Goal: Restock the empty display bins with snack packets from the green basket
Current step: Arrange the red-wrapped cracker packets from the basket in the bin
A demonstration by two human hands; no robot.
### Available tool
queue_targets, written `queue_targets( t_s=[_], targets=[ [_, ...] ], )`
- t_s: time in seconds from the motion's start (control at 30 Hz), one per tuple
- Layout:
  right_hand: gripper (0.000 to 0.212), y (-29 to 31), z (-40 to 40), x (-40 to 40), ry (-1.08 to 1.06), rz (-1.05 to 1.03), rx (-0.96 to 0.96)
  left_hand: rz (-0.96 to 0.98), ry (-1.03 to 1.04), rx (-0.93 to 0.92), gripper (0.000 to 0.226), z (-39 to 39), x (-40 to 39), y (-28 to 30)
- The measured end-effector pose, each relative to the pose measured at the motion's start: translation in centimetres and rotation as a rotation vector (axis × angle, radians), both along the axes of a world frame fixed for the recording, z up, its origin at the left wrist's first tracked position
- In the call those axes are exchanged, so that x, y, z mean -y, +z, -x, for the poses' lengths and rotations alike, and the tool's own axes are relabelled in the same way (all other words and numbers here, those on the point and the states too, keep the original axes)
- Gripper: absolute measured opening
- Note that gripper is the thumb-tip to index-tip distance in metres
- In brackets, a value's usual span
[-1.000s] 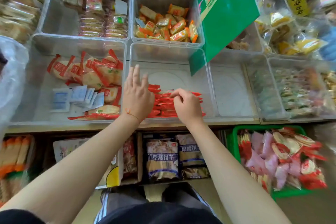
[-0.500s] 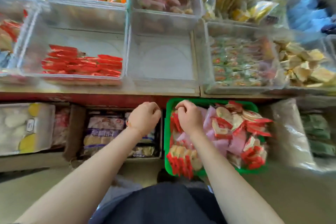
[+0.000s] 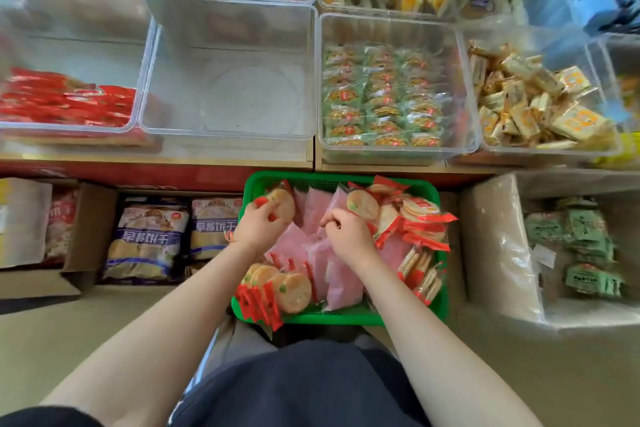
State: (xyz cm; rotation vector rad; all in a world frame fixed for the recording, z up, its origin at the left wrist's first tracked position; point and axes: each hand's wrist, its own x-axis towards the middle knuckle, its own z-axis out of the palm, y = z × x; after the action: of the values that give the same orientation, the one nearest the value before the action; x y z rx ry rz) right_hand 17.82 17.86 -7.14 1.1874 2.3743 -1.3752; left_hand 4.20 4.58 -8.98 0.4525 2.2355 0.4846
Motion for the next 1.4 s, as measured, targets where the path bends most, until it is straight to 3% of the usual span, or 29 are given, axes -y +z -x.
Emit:
queue_targets(
  t_s=[0.17, 0.43, 0.57, 0.67, 0.83, 0.93, 1.07, 1.13, 1.23, 1.27, 1.37, 1.4],
  targets=[
    [0.024, 0.3, -0.2, -1.0, 0.034, 0.057, -0.012, -0.053, 0.103, -0.052, 0.051, -1.2, -0.4, 1.5],
    [0.024, 1.0, 1.9, -0.9, 0.059, 0.08, -0.073, -0.147, 0.032, -0.066, 0.047, -2.0, -0.9, 4.6],
    [0.078, 1.0, 2.2, 0.0, 0.18, 0.089, -0.097, -0.323, 0.22, 0.145, 0.039, -1.9, -1.9, 6.7],
    [0.092, 0.9, 2.0, -0.1, 0.173, 0.055, -0.092, -0.395, 0.328, 0.332, 0.035, -2.1, -2.4, 7.8],
    [0.054, 1.3, 1.4, -1.1, 0.075, 0.215, -0.153, -0.367, 0.253, 0.42, 0.029, -2.5, -3.2, 8.5],
    [0.046, 2.5, 0.7, -1.0, -0.041, 0.48, -0.202, -0.429, 0.262, 0.447, 0.03, -2.9, -3.5, 8.9],
    [0.037, 2.9, -0.6, -1.3, -0.36, 0.873, -0.247, -0.431, 0.287, 0.31, 0.046, -2.4, -3.0, 8.0],
    [0.045, 3.1, -1.2, -1.3, -0.428, 1.021, -0.264, -0.404, 0.246, 0.39, 0.054, -2.0, -2.4, 7.5],
    [0.068, 3.3, -1.7, -1.1, -0.47, 1.046, -0.268, -0.401, 0.243, 0.472, 0.049, -2.0, -1.7, 7.5],
    [0.063, 3.6, -1.8, -1.0, -0.485, 1.054, -0.285, -0.408, 0.294, 0.455, 0.046, -1.9, -1.5, 7.5],
    [0.019, 4.6, -2.0, -0.3, -0.572, 1.115, -0.36, -0.461, 0.483, 0.467, 0.037, -1.2, -0.2, 7.2],
    [0.015, 4.8, -2.0, -0.1, -0.593, 1.132, -0.389, -0.496, 0.532, 0.508, 0.03, -0.9, 0.4, 7.2]
  ],
)
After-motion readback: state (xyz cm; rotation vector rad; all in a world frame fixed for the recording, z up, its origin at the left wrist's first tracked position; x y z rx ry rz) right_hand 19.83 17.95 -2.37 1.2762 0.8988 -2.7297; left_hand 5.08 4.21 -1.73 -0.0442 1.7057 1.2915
